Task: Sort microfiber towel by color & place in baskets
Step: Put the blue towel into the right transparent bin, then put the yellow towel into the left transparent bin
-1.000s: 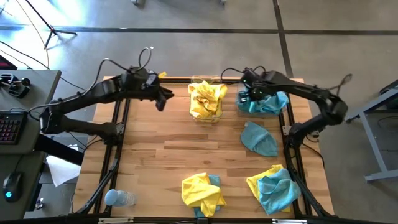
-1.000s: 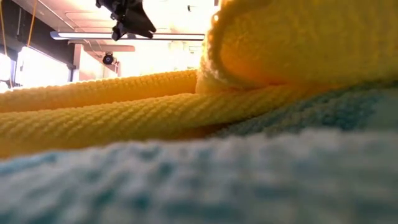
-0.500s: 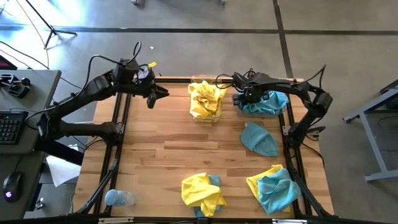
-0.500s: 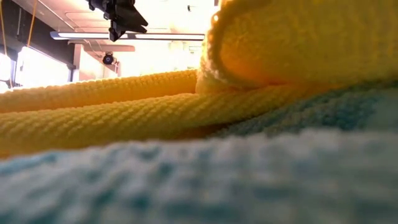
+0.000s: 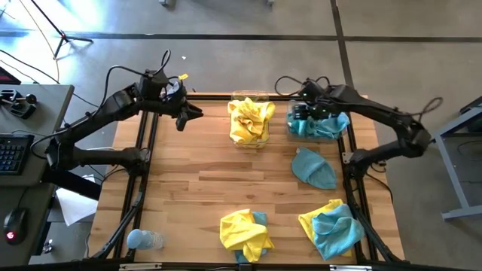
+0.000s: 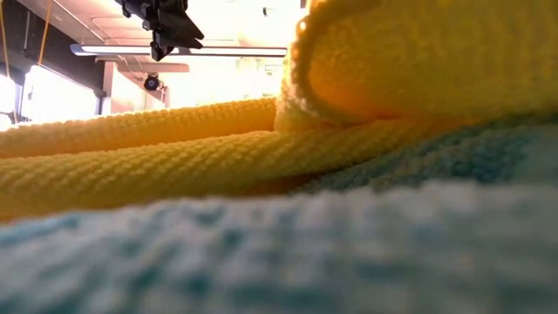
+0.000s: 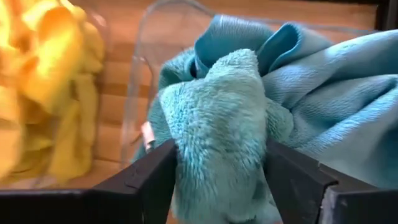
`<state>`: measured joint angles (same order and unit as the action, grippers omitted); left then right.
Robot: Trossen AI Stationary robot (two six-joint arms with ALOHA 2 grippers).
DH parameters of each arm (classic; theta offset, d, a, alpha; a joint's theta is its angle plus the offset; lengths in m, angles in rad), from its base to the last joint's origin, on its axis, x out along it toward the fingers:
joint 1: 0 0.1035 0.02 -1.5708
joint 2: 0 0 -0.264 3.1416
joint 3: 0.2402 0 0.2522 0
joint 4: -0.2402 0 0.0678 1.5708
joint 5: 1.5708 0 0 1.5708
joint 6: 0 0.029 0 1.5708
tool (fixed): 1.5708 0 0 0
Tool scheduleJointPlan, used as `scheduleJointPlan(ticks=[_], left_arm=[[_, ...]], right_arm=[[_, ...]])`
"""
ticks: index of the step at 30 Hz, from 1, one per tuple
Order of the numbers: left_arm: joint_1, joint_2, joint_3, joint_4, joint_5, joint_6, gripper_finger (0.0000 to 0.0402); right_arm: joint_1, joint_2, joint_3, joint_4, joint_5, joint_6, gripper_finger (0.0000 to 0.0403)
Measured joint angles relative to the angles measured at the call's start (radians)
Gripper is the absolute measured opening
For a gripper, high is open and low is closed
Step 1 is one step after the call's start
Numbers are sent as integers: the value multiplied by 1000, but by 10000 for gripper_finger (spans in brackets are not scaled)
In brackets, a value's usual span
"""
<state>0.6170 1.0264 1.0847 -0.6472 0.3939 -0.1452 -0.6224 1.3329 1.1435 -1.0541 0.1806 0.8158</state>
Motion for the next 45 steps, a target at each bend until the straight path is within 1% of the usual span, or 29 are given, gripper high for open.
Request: scheduleJointPlan(ticks=[4, 7, 10, 13, 16, 18, 20, 23, 27, 29, 32, 35, 39, 45], left_arm=[[0, 0, 0, 0, 0, 0, 87], [0, 0, 0, 0, 0, 0, 87], [0, 0, 0, 0, 1, -8, 87], [0, 0, 0, 0, 1, -10, 87], [0, 0, 0, -1, 3, -27, 87], [0, 0, 0, -5, 20, -33, 87], [0, 0, 0, -5, 43, -34, 87], [-3, 0, 0, -6, 46, -35, 87], [-3, 0, 0, -10, 47, -40, 87], [-3, 0, 0, -14, 47, -45, 87], [-3, 0, 0, -19, 49, -45, 87], [-3, 0, 0, -22, 50, -45, 87], [-3, 0, 0, -22, 50, -45, 87], [-3, 0, 0, -20, 45, -72, 87]], right_arm=[[0, -68, 0, 0, 7, 34, 224], [1, -81, 1, 0, 9, 40, 202], [3, -57, 1, 2, -6, 35, 155], [14, -6, 1, 15, -44, 18, 94], [35, 61, 1, 28, -52, -4, 32], [42, 111, 1, 24, -53, -12, 9], [43, 166, 1, 21, -54, -10, 13], [29, 246, -12, 28, -46, -12, 18], [20, 340, -48, 75, -42, -10, 3], [20, 368, -57, 107, -42, -5, 5], [22, 374, -56, 114, -35, -8, 14], [23, 346, -50, 95, -35, -5, 20], [34, 256, -21, 71, -49, 2, 24], [65, 76, 2, 21, 17, 40, 26]])
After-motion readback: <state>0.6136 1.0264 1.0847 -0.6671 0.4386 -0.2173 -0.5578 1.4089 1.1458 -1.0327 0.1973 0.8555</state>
